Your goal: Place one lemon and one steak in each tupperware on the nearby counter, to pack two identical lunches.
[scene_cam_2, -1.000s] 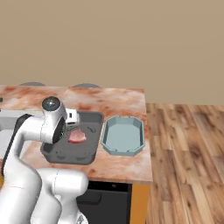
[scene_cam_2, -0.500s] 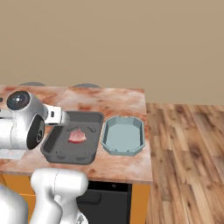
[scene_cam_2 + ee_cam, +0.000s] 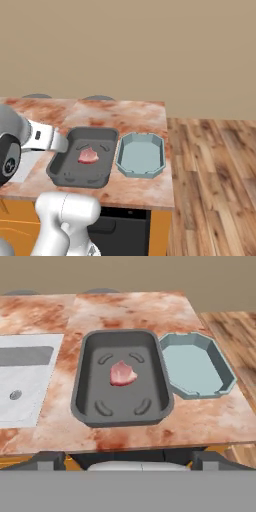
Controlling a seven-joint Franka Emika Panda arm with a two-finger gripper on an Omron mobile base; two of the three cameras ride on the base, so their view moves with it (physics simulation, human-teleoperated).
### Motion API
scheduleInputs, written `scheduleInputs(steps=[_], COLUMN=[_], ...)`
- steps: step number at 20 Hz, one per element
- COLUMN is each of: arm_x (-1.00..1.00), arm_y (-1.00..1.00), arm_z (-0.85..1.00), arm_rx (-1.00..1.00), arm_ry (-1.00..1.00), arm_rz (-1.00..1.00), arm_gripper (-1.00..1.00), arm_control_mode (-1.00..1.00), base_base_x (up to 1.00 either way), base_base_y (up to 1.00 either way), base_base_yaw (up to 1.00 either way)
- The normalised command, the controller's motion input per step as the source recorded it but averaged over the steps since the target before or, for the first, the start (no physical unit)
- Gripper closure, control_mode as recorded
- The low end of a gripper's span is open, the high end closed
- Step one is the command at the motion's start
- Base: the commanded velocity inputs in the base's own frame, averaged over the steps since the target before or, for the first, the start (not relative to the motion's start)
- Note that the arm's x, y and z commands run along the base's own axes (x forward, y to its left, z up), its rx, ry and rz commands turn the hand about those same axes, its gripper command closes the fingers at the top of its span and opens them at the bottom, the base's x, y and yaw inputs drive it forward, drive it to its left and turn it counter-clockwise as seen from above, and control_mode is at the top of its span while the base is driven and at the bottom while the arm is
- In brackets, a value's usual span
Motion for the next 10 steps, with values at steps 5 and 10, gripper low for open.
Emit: scheduleInputs(steps=[5,10], arm_x=[-0.89,-0.04], arm_y=[0.00,-0.01], arm_z=[-0.04,0.00], arm_rx=[0.00,0.00], arm_ry=[0.09,0.03], arm_rz=[0.04,0.01], arm_gripper=[-1.00,-1.00], arm_control_mode=[-1.00,1.00], base_base_x=[0.00,0.12], base_base_y=[0.00,-0.64], base_base_yaw=[0.00,0.00])
